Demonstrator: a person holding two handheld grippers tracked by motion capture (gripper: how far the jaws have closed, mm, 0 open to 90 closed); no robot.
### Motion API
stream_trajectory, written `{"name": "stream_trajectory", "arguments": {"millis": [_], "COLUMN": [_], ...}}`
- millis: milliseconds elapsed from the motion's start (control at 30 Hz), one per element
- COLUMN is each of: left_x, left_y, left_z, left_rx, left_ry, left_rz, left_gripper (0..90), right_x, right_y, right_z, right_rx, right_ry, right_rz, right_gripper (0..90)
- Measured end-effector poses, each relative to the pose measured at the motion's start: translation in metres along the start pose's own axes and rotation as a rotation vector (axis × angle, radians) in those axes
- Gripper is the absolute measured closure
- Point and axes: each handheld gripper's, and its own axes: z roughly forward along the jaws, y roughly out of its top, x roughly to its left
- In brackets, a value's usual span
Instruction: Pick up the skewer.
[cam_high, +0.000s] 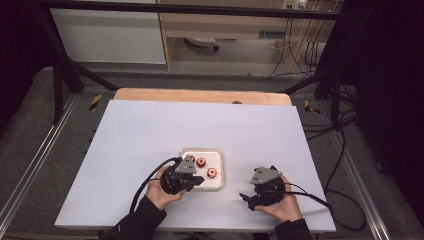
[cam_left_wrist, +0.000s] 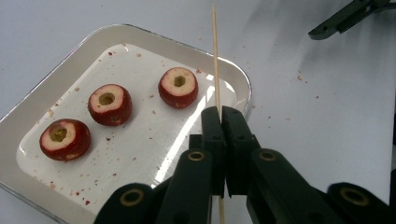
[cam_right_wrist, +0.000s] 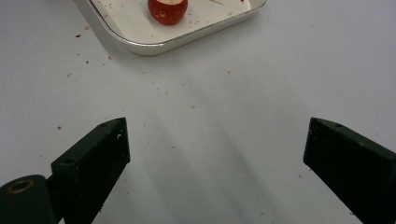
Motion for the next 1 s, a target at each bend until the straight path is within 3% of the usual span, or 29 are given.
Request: {"name": "stream_trajectory", "arguments": {"millis": [400, 433, 500, 700, 767, 1000], "left_x": [-0.013, -0.013, -0.015, -0.017, -0.019, -0.025], "left_y": [0.017, 0.017, 0.021, 0.028, 0.03, 0.037], "left_z": [0.006, 0.006, 0.006, 0.009, 0.012, 0.023], "left_rx": [0.041, 0.041, 0.051, 0.069, 0.073, 0.101], "left_ry": [-0.001, -0.001, 0.0, -0.004, -0.011, -0.029], "left_rz": [0.066, 0.066, 0.08, 0.093, 0.094, 0.098], "left_gripper": [88.2, 88.2, 88.2, 88.2, 88.2, 88.2], "right_x": [0.012, 0.012, 0.017, 0.021, 0.024, 0.029], "right_y": [0.028, 0.028, 0.033, 0.039, 0.042, 0.046], "right_z": [-0.005, -0.005, -0.003, -0.002, 0.001, 0.007], "right_rx": [0.027, 0.027, 0.029, 0.024, 0.029, 0.031], "right_ry": [-0.034, -0.034, -0.038, -0.043, -0.047, -0.042], "right_rz": [-0.209, -0.209, -0.278, -0.359, -0.426, -0.583], "right_gripper": [19.6, 19.6, 23.7, 29.4, 33.7, 44.0]}}
